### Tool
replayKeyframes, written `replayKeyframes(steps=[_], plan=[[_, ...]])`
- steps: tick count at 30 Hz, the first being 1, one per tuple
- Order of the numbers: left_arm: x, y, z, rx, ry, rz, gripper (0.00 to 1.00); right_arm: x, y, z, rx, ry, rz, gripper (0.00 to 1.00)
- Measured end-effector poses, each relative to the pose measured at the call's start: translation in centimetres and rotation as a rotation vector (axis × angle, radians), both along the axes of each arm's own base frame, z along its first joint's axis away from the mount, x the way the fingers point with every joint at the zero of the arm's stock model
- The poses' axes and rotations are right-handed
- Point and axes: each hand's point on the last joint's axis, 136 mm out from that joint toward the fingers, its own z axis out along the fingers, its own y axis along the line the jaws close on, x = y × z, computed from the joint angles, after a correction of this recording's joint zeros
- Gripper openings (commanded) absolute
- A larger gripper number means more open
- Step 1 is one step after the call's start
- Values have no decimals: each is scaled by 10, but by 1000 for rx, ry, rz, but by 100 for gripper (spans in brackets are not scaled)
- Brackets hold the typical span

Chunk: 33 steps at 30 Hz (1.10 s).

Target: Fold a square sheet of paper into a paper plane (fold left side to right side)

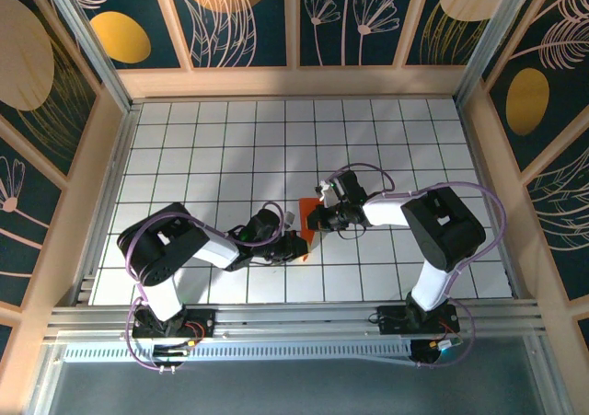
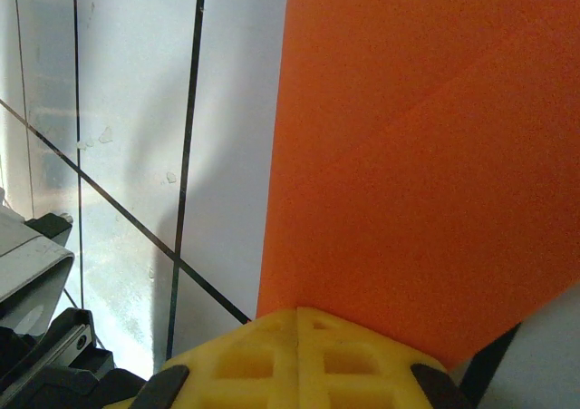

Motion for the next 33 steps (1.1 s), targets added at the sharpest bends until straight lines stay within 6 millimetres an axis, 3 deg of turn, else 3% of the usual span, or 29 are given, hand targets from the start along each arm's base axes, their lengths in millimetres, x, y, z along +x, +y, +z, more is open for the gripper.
replayKeyframes(steps=[14,22,27,33], plan=[[-1,-2,-3,72,-39,-2,0,-2,-4,7,-21,-26,-7,0],[-1,-3,-3,84,-49,-5,0,-25,-12,20,38,-31,-7,0],[-1,-3,-3,86,-49,-7,0,-38,-5,17,65,-14,12,0],[-1,-3,-4,88,-48,-7,0,-39,5,18,91,-18,24,0]])
